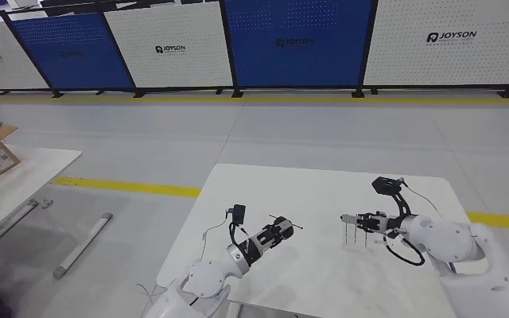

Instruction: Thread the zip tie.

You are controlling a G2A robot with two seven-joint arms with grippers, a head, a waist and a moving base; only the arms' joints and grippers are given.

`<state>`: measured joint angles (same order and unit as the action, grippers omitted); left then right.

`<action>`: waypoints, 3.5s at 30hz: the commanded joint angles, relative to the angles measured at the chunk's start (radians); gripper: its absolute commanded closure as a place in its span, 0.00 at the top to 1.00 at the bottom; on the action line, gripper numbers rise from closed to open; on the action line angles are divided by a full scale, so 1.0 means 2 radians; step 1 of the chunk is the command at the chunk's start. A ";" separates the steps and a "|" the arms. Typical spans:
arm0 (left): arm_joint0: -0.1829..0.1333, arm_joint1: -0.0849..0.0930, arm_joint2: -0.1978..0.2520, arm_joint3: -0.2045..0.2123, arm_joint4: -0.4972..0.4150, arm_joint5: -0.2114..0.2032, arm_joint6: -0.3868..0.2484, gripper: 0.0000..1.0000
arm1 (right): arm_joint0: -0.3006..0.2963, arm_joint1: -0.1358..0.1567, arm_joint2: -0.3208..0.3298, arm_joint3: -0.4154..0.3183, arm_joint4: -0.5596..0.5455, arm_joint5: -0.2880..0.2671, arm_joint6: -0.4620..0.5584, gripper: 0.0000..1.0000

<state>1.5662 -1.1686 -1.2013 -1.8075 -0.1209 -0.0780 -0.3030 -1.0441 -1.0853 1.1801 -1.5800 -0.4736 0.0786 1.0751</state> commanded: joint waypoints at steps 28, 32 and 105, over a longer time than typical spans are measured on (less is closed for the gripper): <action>0.000 0.000 0.000 0.000 0.000 0.000 0.000 0.00 | 0.085 -0.016 -0.091 0.065 -0.057 0.025 0.072 1.00; 0.000 0.000 0.000 0.000 0.000 0.000 0.000 0.00 | 0.085 -0.016 -0.091 0.065 -0.057 0.025 0.072 1.00; 0.000 0.000 0.000 0.000 0.000 0.000 0.000 0.00 | 0.041 -0.021 -0.093 0.144 -0.053 -0.114 -0.118 1.00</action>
<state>1.5662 -1.1686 -1.2013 -1.8075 -0.1209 -0.0780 -0.3030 -0.9615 -1.1270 0.9940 -1.2914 -0.5799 -0.1491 0.8389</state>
